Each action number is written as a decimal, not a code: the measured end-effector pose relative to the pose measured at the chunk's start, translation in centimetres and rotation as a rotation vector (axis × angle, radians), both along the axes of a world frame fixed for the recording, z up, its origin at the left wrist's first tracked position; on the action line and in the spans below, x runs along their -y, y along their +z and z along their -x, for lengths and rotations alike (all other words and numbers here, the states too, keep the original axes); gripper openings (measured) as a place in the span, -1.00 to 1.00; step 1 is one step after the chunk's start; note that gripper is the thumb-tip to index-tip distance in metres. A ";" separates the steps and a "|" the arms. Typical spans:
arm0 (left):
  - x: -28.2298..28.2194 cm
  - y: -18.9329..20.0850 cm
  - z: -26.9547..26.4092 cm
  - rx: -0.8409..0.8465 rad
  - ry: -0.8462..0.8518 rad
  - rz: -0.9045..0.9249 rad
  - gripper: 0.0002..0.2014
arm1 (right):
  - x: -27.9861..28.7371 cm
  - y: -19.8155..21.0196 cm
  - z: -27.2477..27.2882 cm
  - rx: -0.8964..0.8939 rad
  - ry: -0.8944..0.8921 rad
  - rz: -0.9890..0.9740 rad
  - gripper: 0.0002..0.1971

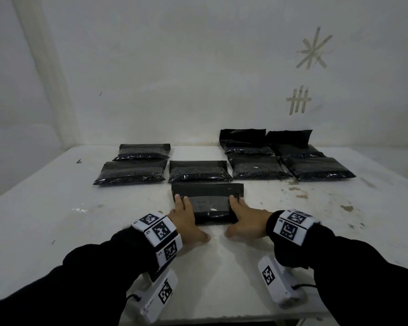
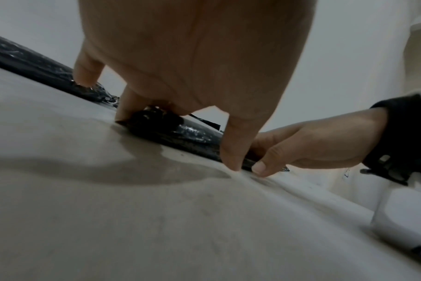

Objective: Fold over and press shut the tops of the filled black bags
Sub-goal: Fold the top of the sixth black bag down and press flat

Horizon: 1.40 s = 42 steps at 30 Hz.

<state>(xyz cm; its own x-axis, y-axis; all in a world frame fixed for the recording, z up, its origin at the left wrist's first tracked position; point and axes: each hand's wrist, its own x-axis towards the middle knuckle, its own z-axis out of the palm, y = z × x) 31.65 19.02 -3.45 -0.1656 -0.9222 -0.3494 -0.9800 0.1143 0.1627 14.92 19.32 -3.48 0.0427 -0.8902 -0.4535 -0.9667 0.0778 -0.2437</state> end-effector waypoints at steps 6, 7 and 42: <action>0.3 -1.0 0.3 0.124 0.005 0.070 0.10 | 0.2 -0.6 -0.5 -0.126 0.023 0.051 -0.04; 0.5 -1.2 0.3 0.153 -0.006 0.086 0.10 | 0.3 -0.7 -0.6 -0.164 0.037 0.080 -0.05; 1.4 -2.4 1.7 0.206 -0.148 0.244 0.09 | 1.3 -1.3 -2.1 -0.301 0.242 0.206 -0.13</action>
